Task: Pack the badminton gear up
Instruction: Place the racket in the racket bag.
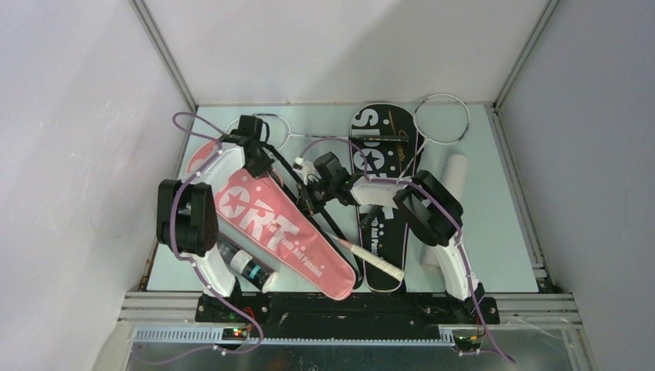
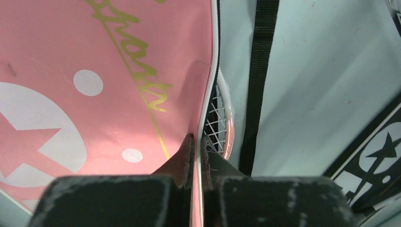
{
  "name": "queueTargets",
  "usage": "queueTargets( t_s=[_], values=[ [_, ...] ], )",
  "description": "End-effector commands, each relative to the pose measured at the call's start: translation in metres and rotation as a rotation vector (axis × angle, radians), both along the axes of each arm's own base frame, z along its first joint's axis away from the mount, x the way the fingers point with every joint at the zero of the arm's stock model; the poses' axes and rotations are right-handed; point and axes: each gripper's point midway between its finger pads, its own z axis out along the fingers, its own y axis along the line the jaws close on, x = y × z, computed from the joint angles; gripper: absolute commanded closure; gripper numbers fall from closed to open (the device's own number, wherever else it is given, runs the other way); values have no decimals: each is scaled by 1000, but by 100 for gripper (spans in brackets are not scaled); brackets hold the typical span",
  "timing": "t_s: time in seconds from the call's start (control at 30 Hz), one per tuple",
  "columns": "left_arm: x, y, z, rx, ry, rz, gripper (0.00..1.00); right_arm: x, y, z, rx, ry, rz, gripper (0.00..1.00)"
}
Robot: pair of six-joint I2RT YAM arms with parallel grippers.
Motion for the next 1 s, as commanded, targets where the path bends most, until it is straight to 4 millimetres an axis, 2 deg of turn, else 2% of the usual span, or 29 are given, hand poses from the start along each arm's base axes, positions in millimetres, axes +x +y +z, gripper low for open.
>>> queueTargets(
  t_s=[0.0,0.07,0.13,0.2,0.37,0.5,0.7,0.83,0.97],
  values=[
    [14,-13,28,-54,-71,-71,99,5,6,54,83,-120,5,100],
    [16,-20,37,-82,-101,-96,100,7,1,56,71,-122,-19,100],
    [16,-35,50,-151,-140,-144,100,10,-4,60,68,-114,-49,100],
    [14,-44,69,-190,-199,-174,100,14,-7,67,81,-104,-79,100],
    [7,-66,93,-303,-282,-205,100,28,-3,80,137,-94,-141,100],
    [-7,-80,97,-386,-307,-205,100,50,9,92,215,-117,-233,100],
    [-22,-89,92,-452,-312,-196,100,83,14,96,274,-117,-361,100],
    [-23,-95,99,-502,-346,-190,100,100,20,99,311,-159,-409,100],
    [-22,-99,106,-533,-362,-191,100,111,22,93,325,-152,-466,100]
  ],
)
